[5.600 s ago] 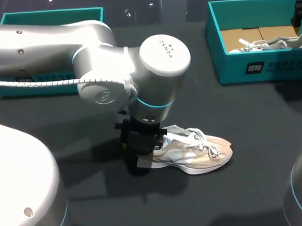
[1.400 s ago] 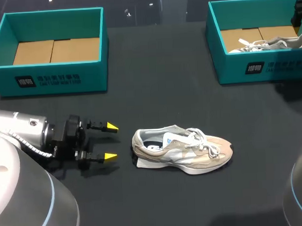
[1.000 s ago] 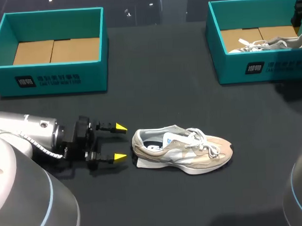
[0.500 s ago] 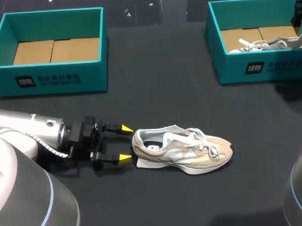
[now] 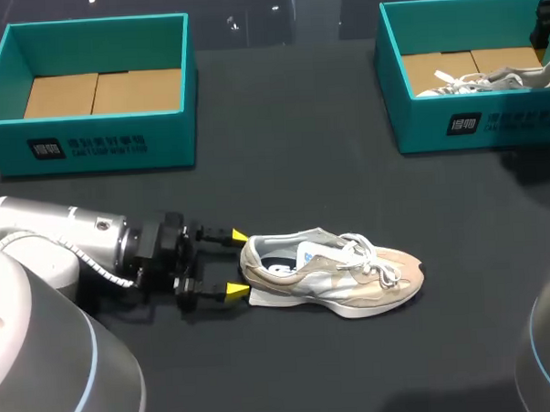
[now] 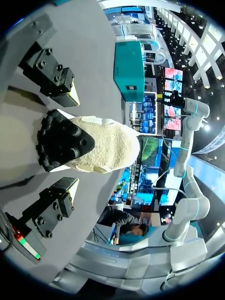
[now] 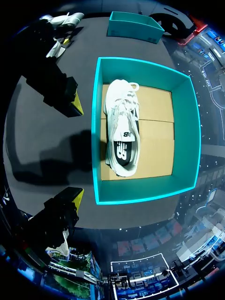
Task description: Take the shoe out of the shoebox, open the shoe tongue, remove and reinsert the insole, then place the shoe into the shoebox
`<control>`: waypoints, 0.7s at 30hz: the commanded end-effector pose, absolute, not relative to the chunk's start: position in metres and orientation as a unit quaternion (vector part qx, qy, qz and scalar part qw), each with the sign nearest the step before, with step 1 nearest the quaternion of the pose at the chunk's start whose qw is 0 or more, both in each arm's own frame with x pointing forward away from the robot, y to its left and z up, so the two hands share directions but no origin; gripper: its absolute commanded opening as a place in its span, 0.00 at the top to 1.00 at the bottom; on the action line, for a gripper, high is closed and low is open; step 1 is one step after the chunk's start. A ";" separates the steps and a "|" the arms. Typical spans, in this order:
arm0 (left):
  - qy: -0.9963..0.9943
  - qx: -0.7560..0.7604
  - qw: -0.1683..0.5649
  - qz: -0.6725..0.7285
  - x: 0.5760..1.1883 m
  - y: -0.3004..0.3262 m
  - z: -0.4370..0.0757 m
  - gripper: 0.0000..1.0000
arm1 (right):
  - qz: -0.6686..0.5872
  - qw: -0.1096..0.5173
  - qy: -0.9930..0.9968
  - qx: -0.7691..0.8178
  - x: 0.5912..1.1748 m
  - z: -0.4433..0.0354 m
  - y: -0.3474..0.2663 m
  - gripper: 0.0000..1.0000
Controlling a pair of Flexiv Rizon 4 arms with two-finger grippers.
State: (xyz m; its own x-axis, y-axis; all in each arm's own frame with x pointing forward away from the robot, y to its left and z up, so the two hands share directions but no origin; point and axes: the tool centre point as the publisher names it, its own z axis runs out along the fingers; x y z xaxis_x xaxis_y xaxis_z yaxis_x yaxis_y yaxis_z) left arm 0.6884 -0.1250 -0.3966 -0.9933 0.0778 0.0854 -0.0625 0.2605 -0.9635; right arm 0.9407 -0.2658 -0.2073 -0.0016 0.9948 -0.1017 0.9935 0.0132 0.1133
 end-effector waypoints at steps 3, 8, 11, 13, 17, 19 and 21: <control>-0.793 -0.008 0.053 0.606 0.689 -0.137 -0.401 0.00 | 0.004 0.077 0.707 0.703 0.940 -0.207 -0.265 0.00; -0.793 -0.013 0.052 0.607 0.689 -0.143 -0.403 0.00 | 0.004 0.077 0.707 0.703 0.940 -0.207 -0.265 0.00; -0.793 -0.016 0.051 0.607 0.688 -0.146 -0.403 0.00 | 0.004 0.077 0.707 0.703 0.940 -0.207 -0.265 0.00; -0.793 -0.018 0.051 0.607 0.687 -0.148 -0.404 0.00 | 0.004 0.077 0.707 0.703 0.940 -0.207 -0.265 0.00; -0.792 -0.020 0.051 0.607 0.685 -0.153 -0.405 0.00 | 0.004 0.077 0.707 0.703 0.940 -0.207 -0.265 0.00; -0.792 -0.021 0.051 0.608 0.684 -0.155 -0.406 0.00 | 0.004 0.077 0.707 0.703 0.940 -0.207 -0.265 0.00; -0.792 -0.022 0.051 0.608 0.683 -0.158 -0.406 0.00 | 0.004 0.077 0.707 0.703 0.940 -0.207 -0.265 0.00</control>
